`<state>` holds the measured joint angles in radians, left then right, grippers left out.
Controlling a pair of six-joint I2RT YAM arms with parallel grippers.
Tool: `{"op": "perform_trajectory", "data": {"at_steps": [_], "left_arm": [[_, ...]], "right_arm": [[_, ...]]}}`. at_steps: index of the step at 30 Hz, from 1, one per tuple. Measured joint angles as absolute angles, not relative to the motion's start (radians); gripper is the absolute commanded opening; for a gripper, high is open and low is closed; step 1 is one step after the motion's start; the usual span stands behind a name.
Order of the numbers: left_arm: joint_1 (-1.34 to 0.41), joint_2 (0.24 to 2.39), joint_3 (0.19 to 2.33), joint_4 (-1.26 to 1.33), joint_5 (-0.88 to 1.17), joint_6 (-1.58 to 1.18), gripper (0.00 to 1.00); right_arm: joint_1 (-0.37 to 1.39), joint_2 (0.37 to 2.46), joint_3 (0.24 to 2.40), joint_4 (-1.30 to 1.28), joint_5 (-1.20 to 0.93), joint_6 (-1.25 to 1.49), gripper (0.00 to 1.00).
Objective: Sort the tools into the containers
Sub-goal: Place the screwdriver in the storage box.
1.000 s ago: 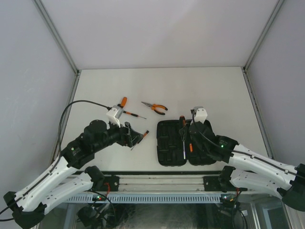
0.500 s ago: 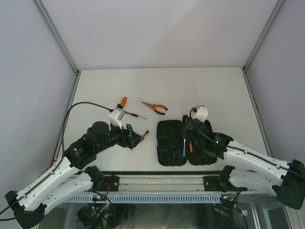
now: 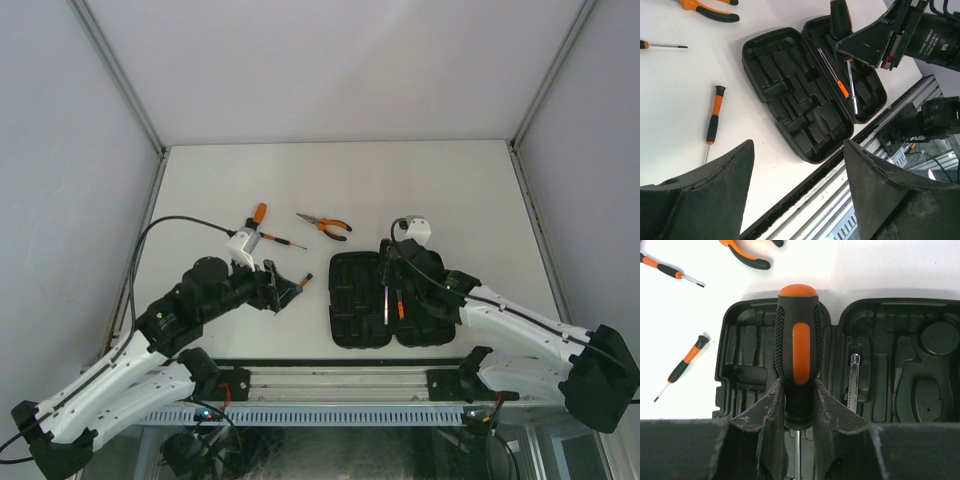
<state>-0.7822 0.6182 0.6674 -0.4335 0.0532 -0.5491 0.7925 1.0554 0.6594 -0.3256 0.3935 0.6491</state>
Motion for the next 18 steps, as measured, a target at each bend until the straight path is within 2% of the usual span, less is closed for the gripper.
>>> {"op": "perform_trajectory", "data": {"at_steps": [11,18], "left_arm": [[-0.782,0.578,0.654,-0.484,-0.018,-0.575,0.77],[-0.782,0.635,0.654,-0.5,-0.055,-0.562,0.77]], "right_arm": [[0.733,1.154,0.659,-0.273,0.29,0.624,0.0],[0.724,1.234,0.659,-0.244,0.241,0.627,0.01]]}}
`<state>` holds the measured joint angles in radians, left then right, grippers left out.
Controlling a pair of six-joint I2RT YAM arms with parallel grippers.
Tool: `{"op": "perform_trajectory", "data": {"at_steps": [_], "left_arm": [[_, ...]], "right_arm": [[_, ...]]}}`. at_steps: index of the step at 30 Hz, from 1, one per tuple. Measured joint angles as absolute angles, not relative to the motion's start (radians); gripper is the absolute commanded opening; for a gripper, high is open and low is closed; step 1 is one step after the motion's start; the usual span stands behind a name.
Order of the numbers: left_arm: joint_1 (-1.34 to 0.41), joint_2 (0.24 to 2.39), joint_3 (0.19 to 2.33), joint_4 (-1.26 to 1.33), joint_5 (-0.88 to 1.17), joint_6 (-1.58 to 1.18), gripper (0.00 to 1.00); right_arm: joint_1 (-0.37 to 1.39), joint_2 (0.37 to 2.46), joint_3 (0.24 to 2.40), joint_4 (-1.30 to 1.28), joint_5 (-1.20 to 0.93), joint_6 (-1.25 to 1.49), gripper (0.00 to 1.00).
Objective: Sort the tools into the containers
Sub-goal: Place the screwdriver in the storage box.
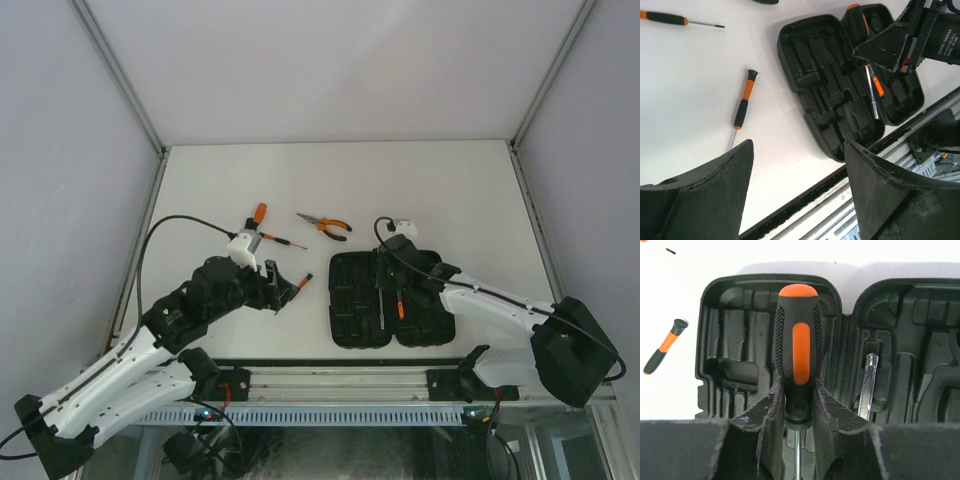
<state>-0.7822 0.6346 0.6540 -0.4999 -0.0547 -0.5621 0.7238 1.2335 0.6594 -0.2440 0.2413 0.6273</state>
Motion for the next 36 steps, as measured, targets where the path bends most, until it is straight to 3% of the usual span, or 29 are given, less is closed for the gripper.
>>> {"op": "perform_trajectory", "data": {"at_steps": [10,17,27,36], "left_arm": [[-0.76,0.677,0.654,-0.503,-0.07,-0.556,0.77],[-0.759,0.672,0.654,-0.503,-0.076,-0.557,0.77],[-0.759,0.667,0.647,-0.505,-0.076,-0.558,0.77],[-0.759,0.667,0.641,-0.5,-0.076,-0.558,0.77]], "right_arm": [[0.709,1.365,0.671,-0.237,0.214,0.625,0.06],[0.688,1.44,0.726,-0.228,0.203,0.624,0.23],[0.686,1.478,0.763,-0.253,0.21,0.632,0.39],[0.701,1.422,0.768,-0.313,0.236,0.635,0.45]]}}
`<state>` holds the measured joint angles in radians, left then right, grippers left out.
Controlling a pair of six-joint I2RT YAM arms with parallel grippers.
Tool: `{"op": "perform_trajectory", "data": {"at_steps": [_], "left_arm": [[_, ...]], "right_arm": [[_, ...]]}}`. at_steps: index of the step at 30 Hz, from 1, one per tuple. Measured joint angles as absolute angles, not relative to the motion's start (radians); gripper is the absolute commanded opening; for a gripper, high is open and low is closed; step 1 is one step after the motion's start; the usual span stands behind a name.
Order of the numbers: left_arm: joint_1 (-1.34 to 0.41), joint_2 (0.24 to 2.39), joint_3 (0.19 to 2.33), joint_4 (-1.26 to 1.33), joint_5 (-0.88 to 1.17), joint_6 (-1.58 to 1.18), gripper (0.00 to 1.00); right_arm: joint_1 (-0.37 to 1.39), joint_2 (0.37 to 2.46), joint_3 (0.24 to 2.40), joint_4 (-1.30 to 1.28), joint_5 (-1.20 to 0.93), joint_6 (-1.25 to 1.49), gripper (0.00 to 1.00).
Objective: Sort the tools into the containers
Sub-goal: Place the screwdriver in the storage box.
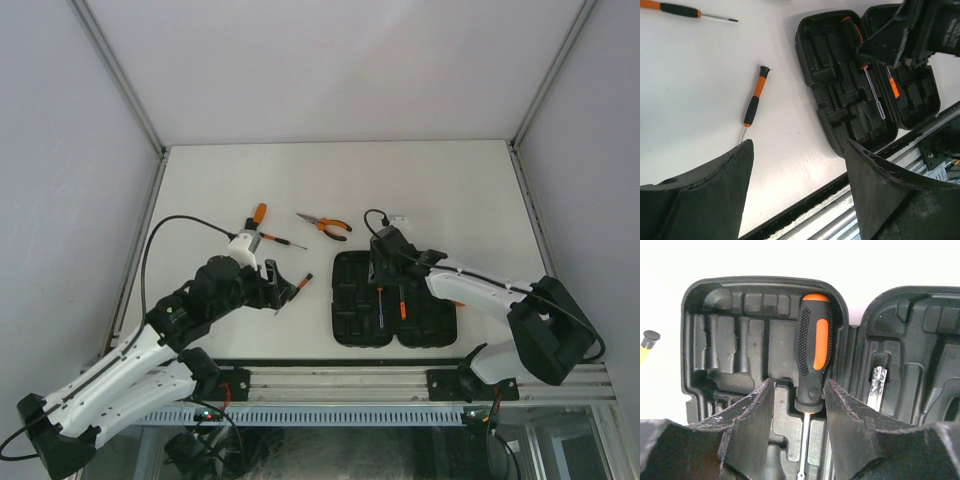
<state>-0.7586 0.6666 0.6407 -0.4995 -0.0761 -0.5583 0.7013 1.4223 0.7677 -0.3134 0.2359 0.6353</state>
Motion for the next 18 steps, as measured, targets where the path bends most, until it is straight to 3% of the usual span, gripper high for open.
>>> {"op": "perform_trajectory", "data": {"at_steps": [10,18], "left_arm": [[-0.759,0.697,0.598,-0.466,-0.075,-0.569,0.76],[-0.758,0.843,0.593,-0.346,-0.029,-0.587,0.73]], "right_arm": [[0.707,1.271,0.779,-0.369,0.254,0.62,0.42],[0.688,1.223,0.765,-0.444,0.272,0.645,0.32]]}}
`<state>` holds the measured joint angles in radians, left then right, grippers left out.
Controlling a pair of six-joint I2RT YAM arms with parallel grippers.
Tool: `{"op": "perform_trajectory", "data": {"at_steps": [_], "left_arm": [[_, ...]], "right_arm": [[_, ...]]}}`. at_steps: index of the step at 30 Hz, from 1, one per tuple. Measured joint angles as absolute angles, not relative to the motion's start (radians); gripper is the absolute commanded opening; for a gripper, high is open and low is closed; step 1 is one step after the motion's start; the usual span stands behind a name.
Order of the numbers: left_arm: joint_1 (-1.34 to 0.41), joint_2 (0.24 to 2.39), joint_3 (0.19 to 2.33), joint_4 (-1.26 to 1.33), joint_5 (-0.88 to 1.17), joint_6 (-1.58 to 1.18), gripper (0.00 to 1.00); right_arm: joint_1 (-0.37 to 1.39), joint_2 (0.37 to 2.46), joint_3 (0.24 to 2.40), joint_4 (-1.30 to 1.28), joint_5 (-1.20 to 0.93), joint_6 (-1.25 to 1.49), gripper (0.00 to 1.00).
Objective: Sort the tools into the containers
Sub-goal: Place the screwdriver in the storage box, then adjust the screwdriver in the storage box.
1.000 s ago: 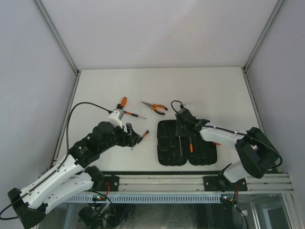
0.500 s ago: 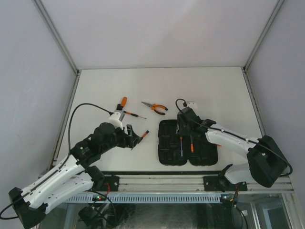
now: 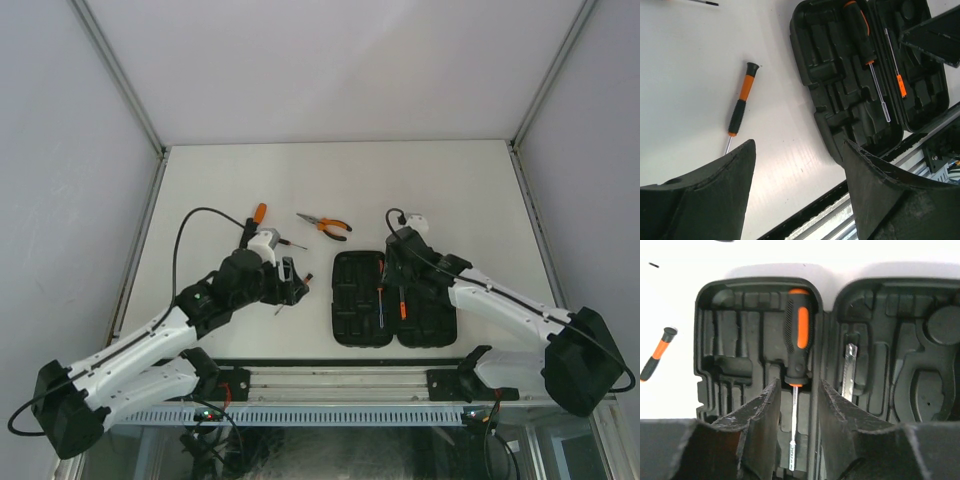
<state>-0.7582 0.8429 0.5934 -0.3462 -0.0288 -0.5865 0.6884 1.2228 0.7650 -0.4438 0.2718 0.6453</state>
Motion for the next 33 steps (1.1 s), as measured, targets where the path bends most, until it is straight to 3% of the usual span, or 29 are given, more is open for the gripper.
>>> {"op": "perform_trajectory", "data": {"at_steps": [9,27,28,31,33], "left_arm": [[-0.758,0.939,0.57,-0.202,-0.042,-0.619,0.73],[-0.744,0.918,0.503,0.009,-0.163,-0.681,0.8],[-0.743,0.919,0.503,0.009,-0.163,-0.678,0.81],[-0.735,0.928,0.503,-0.002,-0.174,-0.667,0.97],[-0.73,0.929,0.503,-0.01,-0.183,-0.663,1.0]], "right_arm": [[0.65,1.169,0.649,-0.447,0.189,0.673,0.28],[0.582,1.253,0.648,-0.354,-0.011,0.625,0.29],[0.582,1.251,0.648,-0.352,-0.012,0.624,0.29],[0.58,1.217,0.648,-0.357,-0.008,0.624,0.31],[0.577,1.175,0.648,-0.366,0.008,0.624,0.32]]}}
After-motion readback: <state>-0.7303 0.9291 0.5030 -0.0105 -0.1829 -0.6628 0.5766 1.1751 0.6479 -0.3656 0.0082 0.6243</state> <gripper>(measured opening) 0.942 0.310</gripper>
